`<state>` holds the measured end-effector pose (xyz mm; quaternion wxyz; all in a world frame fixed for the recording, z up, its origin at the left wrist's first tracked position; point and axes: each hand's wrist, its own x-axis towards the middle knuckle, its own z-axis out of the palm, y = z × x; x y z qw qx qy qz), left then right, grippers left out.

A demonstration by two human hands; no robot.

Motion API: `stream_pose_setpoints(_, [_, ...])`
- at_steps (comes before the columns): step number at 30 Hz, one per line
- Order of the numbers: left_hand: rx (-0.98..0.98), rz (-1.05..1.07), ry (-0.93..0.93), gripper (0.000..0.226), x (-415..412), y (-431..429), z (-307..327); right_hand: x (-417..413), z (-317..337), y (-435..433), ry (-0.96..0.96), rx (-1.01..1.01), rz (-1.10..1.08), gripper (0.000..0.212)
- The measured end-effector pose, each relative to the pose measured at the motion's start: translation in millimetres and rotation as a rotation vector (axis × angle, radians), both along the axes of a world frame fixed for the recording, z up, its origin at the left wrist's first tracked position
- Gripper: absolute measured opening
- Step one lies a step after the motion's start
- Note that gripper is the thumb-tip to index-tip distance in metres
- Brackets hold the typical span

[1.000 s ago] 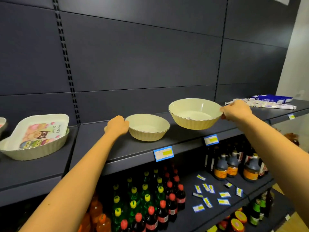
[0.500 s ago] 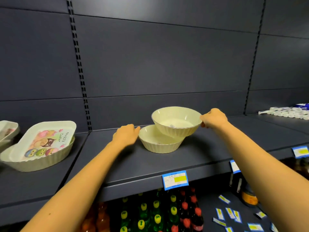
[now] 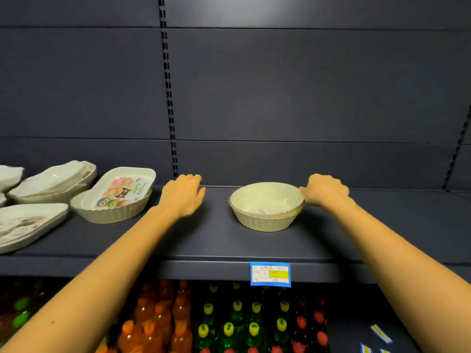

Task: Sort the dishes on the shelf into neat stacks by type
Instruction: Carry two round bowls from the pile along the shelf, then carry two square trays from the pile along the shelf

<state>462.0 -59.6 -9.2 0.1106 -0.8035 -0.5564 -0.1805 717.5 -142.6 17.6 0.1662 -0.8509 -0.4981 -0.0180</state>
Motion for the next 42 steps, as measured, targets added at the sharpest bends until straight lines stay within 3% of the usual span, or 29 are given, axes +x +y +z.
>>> stream_pose_setpoints(4, [0.046,0.075,0.012,0.038,-17,-20,3,-20,16,-3,-0.242,0.11,0.206,0.043])
stream_pose_setpoints(10, [0.124,0.177,-0.046,0.034,-61,-57,3,-86,13,-3,-0.211,0.132,0.602,0.043])
stream_pose_setpoints(19, [0.057,0.42,-0.063,0.038,-160,-121,-15,-191,-11,-9,-0.199,0.066,0.847,0.041])
stream_pose_setpoints(32, [0.018,0.54,-0.045,0.041,-311,-143,-17,-351,-18,-2,-0.131,0.048,0.872,0.04])
stream_pose_setpoints(42, [-0.039,0.492,-0.02,0.041,-422,-126,-20,-455,-22,16,-0.113,-0.046,0.652,0.045])
